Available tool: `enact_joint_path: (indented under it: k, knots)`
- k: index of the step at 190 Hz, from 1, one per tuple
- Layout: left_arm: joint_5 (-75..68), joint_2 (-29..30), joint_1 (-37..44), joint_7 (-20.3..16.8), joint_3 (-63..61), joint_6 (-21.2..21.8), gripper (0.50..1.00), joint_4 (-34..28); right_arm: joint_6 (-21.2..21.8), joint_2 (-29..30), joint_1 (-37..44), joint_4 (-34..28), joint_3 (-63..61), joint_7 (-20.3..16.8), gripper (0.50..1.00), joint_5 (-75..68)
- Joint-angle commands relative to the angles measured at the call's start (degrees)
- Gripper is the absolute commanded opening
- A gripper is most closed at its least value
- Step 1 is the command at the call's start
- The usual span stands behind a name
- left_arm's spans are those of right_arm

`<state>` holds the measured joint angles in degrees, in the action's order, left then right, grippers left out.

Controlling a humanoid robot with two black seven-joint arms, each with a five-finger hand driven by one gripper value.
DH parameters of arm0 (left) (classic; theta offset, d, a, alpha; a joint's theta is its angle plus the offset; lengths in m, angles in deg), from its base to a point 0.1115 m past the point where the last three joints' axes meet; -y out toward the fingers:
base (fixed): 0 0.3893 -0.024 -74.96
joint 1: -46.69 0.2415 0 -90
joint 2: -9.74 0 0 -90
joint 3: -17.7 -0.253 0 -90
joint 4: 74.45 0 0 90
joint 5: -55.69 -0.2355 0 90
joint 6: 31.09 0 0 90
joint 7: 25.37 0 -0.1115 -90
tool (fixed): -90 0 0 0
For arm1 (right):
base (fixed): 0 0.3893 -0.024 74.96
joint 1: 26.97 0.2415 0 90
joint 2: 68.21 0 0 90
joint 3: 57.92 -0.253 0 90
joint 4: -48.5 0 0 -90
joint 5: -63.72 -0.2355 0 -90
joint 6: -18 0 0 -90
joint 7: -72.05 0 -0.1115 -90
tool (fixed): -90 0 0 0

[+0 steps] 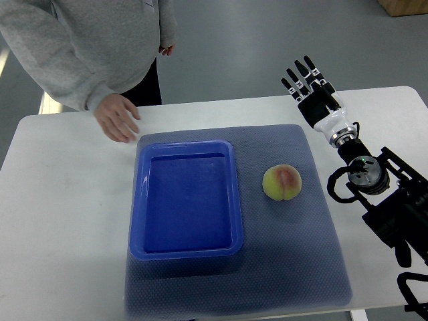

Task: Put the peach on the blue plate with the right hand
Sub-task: 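Move the right hand down and forward toward the peach, fingers open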

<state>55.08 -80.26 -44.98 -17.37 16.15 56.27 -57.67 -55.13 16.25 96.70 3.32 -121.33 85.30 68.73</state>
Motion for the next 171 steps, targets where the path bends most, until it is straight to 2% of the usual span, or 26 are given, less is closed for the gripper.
enact_joint_path:
  k: [1,55,83,84,90,103,104,129,171]
  knots:
    - [-0.01,0.00,0.00,0.00,0.05,-0.09,1.000,0.01,0.00,0.00,-0.01,0.00,-0.05,0.02,0.930,0.00]
    - [0.34,0.00,0.00,0.00,-0.04,-0.44,1.000,0.18,0.97,-0.88,0.61,-0.70,0.39,-0.24,0.930,0.88]
    - [0.34,0.00,0.00,0.00,-0.04,-0.35,1.000,0.09,3.16,-3.08,1.31,-1.67,0.57,-0.51,0.930,1.14]
    - [0.34,0.00,0.00,0.00,0.05,-0.44,1.000,0.18,4.29,-5.25,2.00,-2.28,1.88,-0.94,0.930,2.71]
    - [0.34,0.00,0.00,0.00,0.05,-0.44,1.000,0.18,4.48,-6.77,2.80,-2.90,3.64,-1.21,0.930,5.00]
    - [0.34,0.00,0.00,0.00,0.05,-0.44,1.000,0.18,4.57,-7.65,3.15,-3.51,4.96,-1.30,0.930,6.77]
    - [0.34,0.00,0.00,0.00,0.05,-0.61,1.000,0.18,4.57,-10.17,3.76,-5.34,8.18,-1.30,0.930,11.64]
    - [0.26,0.00,0.00,0.00,0.05,-0.61,1.000,0.36,5.54,-16.53,5.61,-10.72,13.84,-1.91,0.930,24.52]
    - [0.26,0.00,0.00,0.00,-0.04,-0.70,1.000,0.27,15.56,-29.62,13.70,-19.68,25.27,-6.57,0.930,53.53]
